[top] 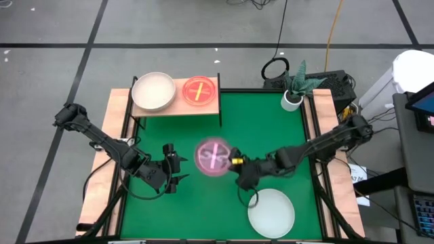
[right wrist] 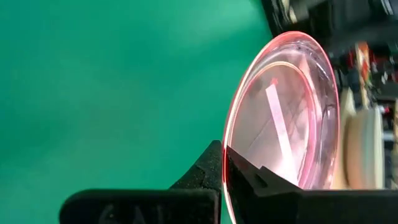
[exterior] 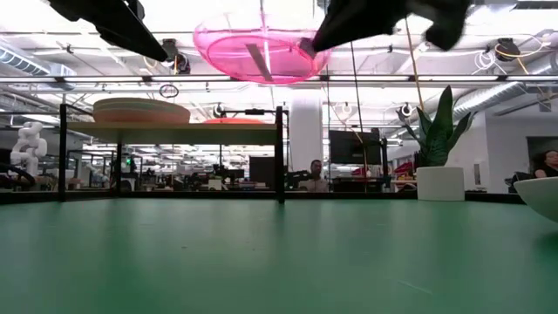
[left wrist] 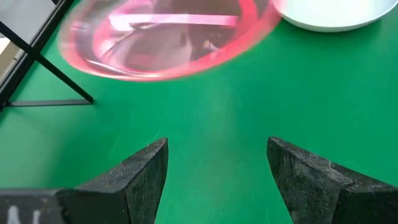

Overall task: Place and stack plates onto a shelf
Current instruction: Stack the pink plate on top of the orange plate on the shelf

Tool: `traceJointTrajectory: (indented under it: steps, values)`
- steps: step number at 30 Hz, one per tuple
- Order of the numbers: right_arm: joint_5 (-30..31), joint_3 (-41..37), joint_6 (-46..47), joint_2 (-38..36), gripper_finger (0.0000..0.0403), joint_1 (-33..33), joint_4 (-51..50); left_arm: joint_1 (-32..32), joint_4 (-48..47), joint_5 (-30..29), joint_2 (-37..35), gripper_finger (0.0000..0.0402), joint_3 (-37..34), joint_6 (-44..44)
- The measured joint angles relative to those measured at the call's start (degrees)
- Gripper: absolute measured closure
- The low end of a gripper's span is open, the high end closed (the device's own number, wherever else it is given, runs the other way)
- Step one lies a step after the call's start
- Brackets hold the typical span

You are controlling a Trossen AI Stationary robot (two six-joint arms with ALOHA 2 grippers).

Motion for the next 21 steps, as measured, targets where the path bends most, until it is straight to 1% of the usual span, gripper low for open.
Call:
traceJointTrajectory:
  steps: [3, 6, 10, 13, 18, 21]
  values:
    - [-0.5, 0.0, -2.2, -0.4, 0.0403, -3.8, 0.0, 0.0, 0.0, -0.3, 0.0, 0.0124, 0.0, 0.0]
    - [-3.5, 0.0, -6.2, -0.3, 0.0403, -8.2, 1.8, 0.0, 0.1, -0.4, 0.0, 0.0124, 0.0, -0.1]
    - [-8.9, 0.0, -9.3, -0.3, 0.0403, -15.1, 7.3, 0.0, 1.0, -0.4, 0.0, 0.0124, 0.0, 0.0]
    - [-11.8, 0.0, -11.5, -0.3, 0.0403, -19.5, 11.8, 0.0, 1.1, -0.4, 0.0, 0.0124, 0.0, 0.3]
    - [-16.1, 0.0, -14.2, -0.3, 0.0403, -25.6, 17.8, 0.2, 1.1, -0.4, 0.0, 0.0124, 0.0, 2.3]
    - [-17.4, 0.0, -15.5, -0.3, 0.0403, -28.2, 20.1, 0.7, 1.2, -0.4, 0.0, 0.0124, 0.0, 2.8]
